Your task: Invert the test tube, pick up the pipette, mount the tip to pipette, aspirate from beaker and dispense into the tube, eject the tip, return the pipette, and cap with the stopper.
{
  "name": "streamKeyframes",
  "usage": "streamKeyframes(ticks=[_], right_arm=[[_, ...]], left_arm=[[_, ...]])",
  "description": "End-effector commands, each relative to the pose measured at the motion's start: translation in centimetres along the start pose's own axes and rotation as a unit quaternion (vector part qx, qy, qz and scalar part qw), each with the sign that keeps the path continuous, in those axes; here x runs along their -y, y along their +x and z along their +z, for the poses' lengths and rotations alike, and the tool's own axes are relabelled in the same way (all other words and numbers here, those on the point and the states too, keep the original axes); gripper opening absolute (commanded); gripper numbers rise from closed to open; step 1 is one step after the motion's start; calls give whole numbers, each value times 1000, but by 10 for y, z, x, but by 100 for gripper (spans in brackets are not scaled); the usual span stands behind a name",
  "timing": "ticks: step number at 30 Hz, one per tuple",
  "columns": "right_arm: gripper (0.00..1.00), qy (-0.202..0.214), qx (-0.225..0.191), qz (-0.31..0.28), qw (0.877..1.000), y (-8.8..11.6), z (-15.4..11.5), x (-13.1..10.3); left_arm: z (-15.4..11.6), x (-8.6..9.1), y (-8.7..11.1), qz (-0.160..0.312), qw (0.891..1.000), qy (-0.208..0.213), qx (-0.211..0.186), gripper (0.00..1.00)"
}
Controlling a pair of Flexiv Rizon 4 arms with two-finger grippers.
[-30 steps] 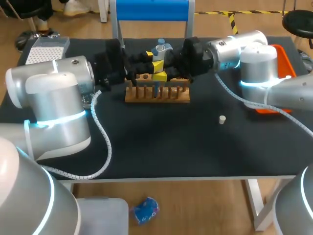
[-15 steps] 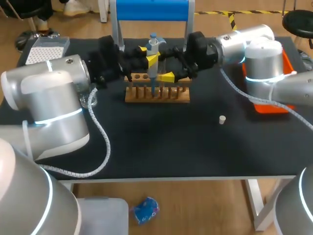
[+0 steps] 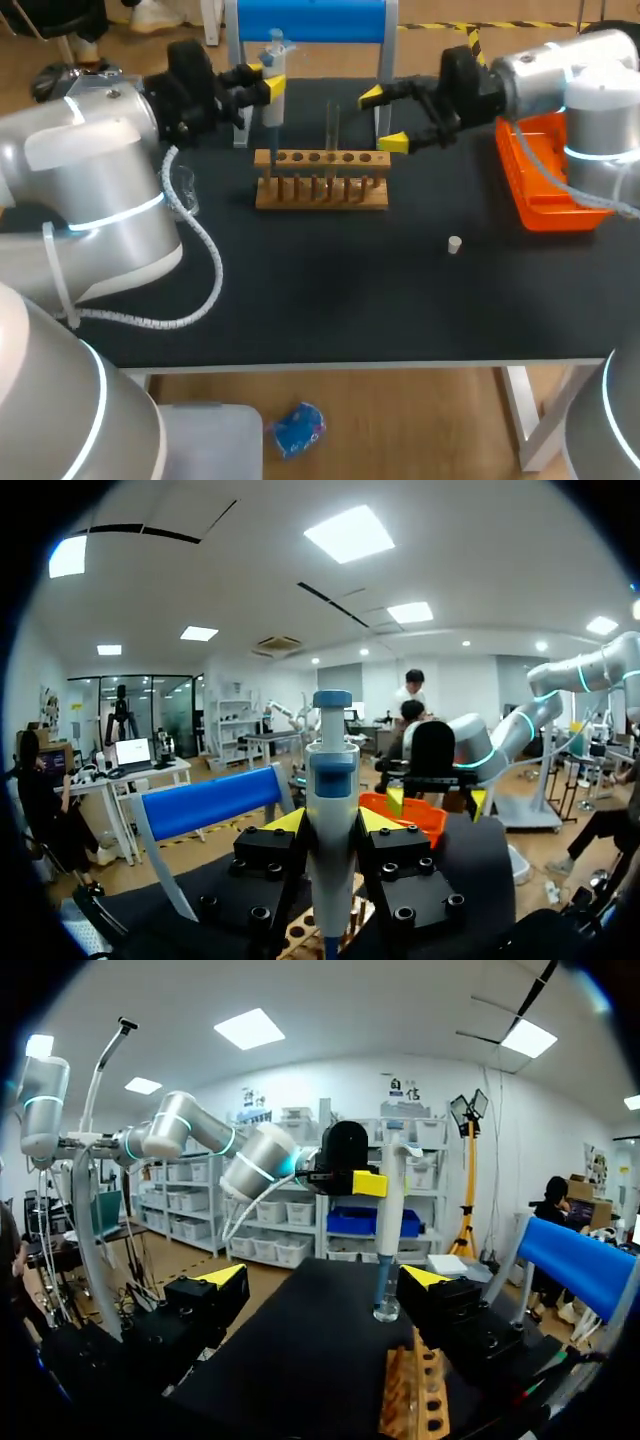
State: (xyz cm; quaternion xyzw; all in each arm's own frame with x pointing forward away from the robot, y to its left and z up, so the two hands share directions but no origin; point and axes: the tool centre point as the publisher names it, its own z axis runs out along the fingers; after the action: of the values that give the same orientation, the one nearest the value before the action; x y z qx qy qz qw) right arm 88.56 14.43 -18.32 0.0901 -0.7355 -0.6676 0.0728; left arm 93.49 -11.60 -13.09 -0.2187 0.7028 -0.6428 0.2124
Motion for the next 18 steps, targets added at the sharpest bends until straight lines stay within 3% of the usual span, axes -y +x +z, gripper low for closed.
streamKeyframes(ticks=[1,10,18], right_arm=[[100,36,43,5,998,6,-29,-8],[100,40,106,12,993,-27,-69,1],[100,40,106,12,993,-27,-69,1]], left_arm=[[16,8,-17,-9,999,-21,34,0],[34,9,-51,-47,991,-46,116,0],[34,9,-51,-47,991,-46,116,0]])
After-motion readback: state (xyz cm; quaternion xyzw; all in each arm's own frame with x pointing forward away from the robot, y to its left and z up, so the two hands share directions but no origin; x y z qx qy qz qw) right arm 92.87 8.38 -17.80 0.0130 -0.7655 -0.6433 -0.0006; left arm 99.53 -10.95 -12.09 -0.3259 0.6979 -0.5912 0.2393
